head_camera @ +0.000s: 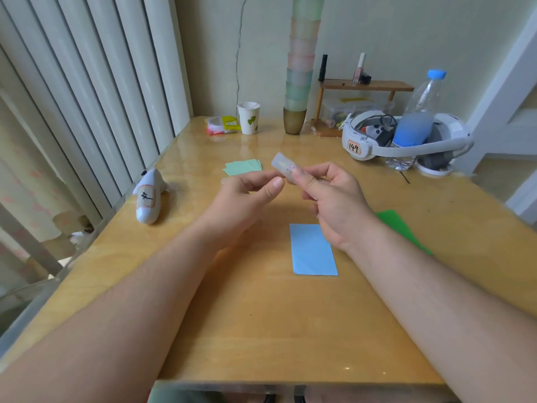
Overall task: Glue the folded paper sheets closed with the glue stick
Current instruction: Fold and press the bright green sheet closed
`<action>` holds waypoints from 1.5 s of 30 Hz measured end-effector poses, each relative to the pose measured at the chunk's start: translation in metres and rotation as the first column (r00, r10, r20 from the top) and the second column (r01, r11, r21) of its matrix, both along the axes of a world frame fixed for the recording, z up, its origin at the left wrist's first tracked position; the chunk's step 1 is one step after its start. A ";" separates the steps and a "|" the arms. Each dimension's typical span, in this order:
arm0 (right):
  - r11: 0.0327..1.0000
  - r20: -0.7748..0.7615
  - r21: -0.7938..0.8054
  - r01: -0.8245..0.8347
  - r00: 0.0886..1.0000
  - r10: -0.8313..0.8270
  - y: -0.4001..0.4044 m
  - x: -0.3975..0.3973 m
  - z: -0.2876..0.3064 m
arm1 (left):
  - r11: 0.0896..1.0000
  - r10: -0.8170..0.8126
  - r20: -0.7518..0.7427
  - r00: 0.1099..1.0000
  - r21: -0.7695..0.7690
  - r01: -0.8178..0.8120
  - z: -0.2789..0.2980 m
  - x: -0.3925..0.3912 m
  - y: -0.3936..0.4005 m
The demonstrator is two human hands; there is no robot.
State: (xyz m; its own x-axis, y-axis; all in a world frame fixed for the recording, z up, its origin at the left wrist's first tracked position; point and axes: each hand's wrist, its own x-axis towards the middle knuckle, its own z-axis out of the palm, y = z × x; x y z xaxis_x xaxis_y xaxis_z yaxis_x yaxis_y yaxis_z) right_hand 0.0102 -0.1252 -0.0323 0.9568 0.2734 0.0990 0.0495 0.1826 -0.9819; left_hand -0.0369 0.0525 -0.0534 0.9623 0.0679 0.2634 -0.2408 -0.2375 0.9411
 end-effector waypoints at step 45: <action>0.609 0.377 -0.758 0.231 0.918 0.121 -0.043 0.025 -0.031 | 0.714 0.515 0.031 0.857 0.538 -0.448 -0.009 0.007 0.015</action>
